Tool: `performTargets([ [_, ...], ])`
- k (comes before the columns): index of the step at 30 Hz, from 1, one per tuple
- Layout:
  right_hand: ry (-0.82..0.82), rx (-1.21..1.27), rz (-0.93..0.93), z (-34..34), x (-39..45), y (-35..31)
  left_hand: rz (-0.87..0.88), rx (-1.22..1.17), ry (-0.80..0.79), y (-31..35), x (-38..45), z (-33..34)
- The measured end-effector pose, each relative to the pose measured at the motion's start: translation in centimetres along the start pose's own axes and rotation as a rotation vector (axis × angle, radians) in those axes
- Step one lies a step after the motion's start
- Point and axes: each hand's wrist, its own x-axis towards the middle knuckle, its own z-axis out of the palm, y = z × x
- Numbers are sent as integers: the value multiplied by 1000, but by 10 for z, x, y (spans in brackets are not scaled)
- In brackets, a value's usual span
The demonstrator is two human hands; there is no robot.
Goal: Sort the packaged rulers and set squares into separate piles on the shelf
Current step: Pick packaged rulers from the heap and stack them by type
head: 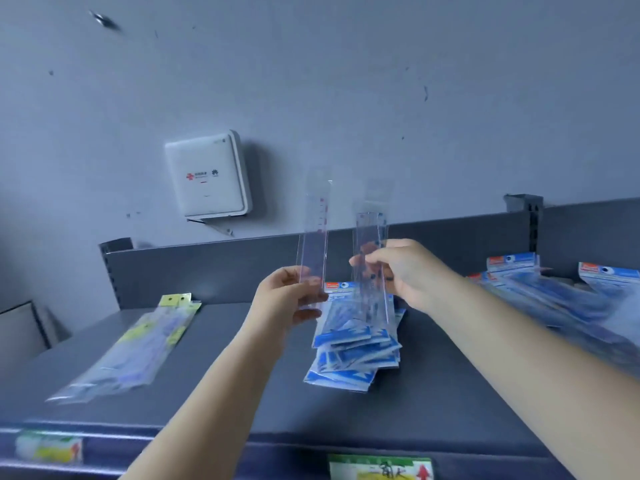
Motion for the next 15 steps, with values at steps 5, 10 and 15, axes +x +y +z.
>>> performTargets([
  [5, -62, 33, 31, 82, 25, 13, -16, 18, 64, 9, 10, -84],
  [10, -64, -33, 59, 150, 48, 27, 12, 115, 128, 17, 16, -162],
  [15, -98, -72, 83, 212, 63, 41, -15, 250, 149, 15, 27, -232],
])
